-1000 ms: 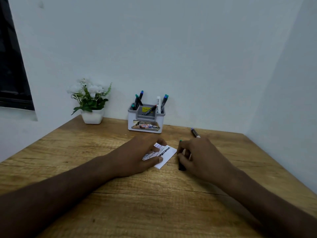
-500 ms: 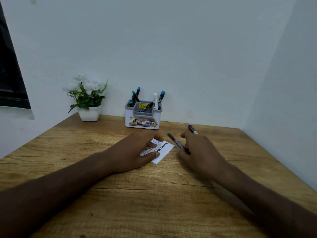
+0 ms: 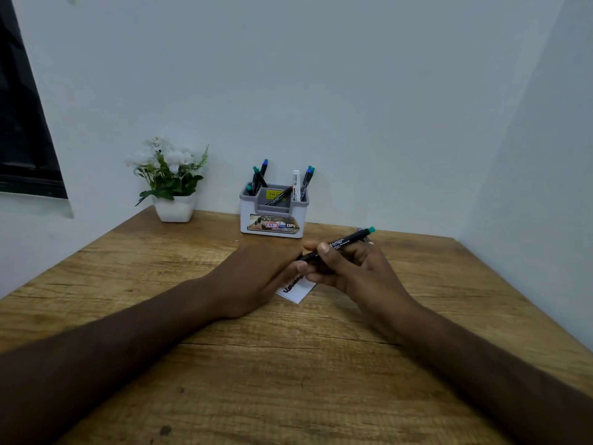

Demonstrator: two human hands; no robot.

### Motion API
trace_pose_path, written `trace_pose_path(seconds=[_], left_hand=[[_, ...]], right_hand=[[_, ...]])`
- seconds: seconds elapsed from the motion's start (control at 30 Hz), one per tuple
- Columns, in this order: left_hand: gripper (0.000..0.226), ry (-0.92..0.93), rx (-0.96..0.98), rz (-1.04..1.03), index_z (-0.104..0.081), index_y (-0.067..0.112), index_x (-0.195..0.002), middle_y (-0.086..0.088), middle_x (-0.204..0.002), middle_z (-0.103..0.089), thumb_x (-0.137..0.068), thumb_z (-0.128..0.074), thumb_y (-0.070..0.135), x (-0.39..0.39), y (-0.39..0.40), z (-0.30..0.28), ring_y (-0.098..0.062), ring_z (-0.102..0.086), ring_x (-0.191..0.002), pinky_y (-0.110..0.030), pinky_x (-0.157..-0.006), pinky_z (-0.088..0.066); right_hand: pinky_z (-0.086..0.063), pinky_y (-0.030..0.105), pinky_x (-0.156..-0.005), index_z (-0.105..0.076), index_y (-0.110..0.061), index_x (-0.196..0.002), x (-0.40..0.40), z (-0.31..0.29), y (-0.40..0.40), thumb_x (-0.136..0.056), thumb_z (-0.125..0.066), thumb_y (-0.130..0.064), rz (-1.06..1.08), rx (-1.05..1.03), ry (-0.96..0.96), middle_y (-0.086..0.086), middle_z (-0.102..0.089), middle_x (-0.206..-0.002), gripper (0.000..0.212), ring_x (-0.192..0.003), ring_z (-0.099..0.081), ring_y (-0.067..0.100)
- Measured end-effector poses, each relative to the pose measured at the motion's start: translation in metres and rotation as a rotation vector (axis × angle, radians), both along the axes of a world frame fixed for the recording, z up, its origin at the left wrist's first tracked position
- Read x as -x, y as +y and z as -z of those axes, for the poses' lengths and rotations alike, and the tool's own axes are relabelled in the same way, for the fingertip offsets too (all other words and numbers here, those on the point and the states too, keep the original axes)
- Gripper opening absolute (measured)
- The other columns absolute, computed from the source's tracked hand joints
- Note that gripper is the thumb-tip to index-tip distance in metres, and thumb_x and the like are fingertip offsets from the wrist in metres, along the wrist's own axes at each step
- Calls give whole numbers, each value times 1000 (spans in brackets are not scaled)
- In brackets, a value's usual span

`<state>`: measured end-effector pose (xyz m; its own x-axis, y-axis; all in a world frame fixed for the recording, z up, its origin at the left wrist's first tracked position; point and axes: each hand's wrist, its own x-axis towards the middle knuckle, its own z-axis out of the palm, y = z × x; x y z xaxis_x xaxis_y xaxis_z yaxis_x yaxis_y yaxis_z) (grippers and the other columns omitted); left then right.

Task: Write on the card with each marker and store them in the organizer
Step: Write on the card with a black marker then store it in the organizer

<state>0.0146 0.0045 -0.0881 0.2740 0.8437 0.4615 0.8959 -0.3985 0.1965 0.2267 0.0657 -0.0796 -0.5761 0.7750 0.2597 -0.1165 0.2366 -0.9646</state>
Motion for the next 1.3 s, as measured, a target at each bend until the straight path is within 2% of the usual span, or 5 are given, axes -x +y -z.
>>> trace_pose_path(seconds=[0.37,0.57,0.77,1.17,1.3], left_hand=[[49,-5,105,57,-66,33,-127,17,-100,-64,-111,-23,51,14,6,-2,0,-56,-92,-19,-75,-38],[18,-121,83,77,-54,24,-93,26,-83,-53,-106,-56,36,14,10,-2,10,-55,-84,-10,-67,-38],[27,-151,77,93,-48,36,-96,30,-91,-58,-96,-72,22,20,13,2,14,-60,-102,-2,-76,-40],[17,-30,21,93,-50,34,-99,26,-91,-53,-99,-67,37,19,16,3,5,-54,-91,-6,-71,-38],[16,-25,19,105,-53,33,-101,22,-95,-59,-98,-68,37,21,17,4,1,-58,-93,-9,-73,-41]], right_hand=[[-62,48,-100,-66,-14,-106,-12,-17,15,-106,-49,-41,-48,258,293,32,-72,-128,33,-118,-73,46],[-63,29,-67,-73,-7,-97,-8,-3,26,-109,-51,-37,207,127,198,10,-76,-87,38,-72,-72,20],[-63,36,-76,-74,2,-99,-4,5,20,-93,-70,8,63,117,21,20,-76,-84,9,-77,-73,27],[-60,24,-67,-83,-18,-96,9,5,11,-92,-79,-17,107,-257,-370,-3,-81,-78,6,-66,-71,6],[-65,47,-76,-84,-26,-92,10,6,11,-92,-79,-22,122,-317,-408,2,-81,-82,7,-77,-76,24]])
